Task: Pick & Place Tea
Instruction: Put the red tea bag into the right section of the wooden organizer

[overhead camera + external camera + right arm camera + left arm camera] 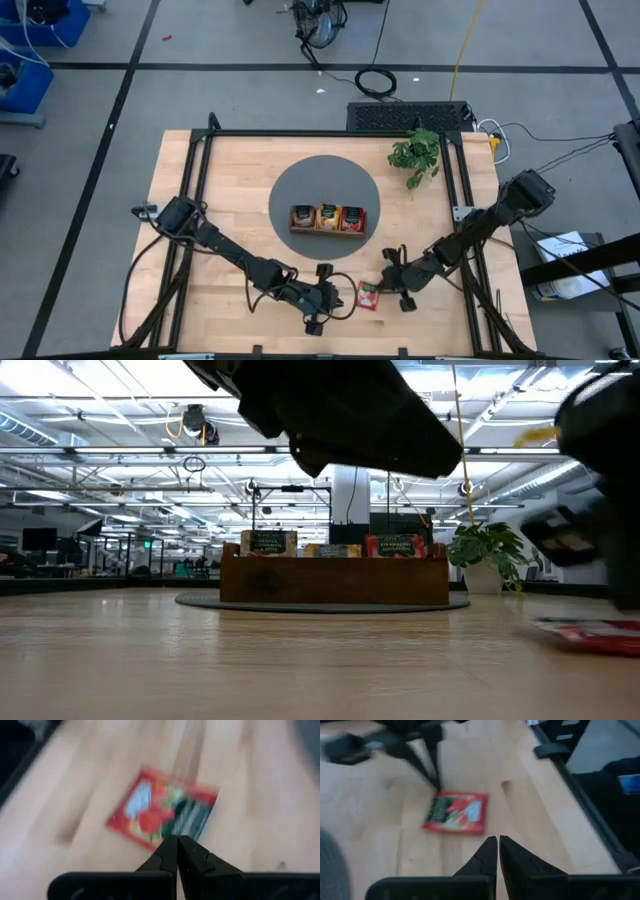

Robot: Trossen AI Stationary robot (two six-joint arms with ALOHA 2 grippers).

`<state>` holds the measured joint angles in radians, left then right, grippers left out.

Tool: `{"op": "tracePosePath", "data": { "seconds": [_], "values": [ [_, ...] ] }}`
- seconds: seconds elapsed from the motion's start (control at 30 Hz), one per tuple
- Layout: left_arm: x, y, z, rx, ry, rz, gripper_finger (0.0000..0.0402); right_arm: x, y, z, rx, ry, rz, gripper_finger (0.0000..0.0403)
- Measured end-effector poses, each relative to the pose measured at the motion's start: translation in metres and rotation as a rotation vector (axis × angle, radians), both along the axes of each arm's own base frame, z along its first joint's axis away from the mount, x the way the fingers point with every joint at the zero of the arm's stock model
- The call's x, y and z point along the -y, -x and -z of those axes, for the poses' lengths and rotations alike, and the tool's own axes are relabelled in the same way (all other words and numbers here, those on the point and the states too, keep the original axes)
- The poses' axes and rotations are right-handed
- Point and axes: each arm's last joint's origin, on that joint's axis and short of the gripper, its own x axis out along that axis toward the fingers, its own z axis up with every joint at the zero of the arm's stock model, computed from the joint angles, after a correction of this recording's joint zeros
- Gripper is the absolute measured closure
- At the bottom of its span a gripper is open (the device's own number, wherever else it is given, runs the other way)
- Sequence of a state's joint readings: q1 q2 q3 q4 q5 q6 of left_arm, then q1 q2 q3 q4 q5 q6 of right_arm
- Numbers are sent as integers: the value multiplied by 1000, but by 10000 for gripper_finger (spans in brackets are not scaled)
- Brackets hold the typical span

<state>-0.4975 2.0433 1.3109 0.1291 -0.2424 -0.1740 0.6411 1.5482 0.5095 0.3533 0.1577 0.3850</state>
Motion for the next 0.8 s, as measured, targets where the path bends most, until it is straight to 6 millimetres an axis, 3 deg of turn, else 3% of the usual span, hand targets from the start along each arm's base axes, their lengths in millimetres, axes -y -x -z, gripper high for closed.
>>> {"op": "tracePosePath", "data": {
  "seconds": [0.3, 0.43, 0.6, 0.8],
  "values": [
    [-2, -8, 9, 14, 36, 19, 398, 5, -8, -22, 131, -47, 37, 403],
    [3, -14, 30, 16, 14, 76, 392, 6, -7, -21, 111, -69, 62, 403],
    [13, -37, 31, 41, 11, 96, 398, 6, -5, -18, 75, -64, 70, 403],
    [4, -50, 46, -37, 24, 49, 386, 11, 3, -8, -68, -40, 138, 403]
  ]
}}
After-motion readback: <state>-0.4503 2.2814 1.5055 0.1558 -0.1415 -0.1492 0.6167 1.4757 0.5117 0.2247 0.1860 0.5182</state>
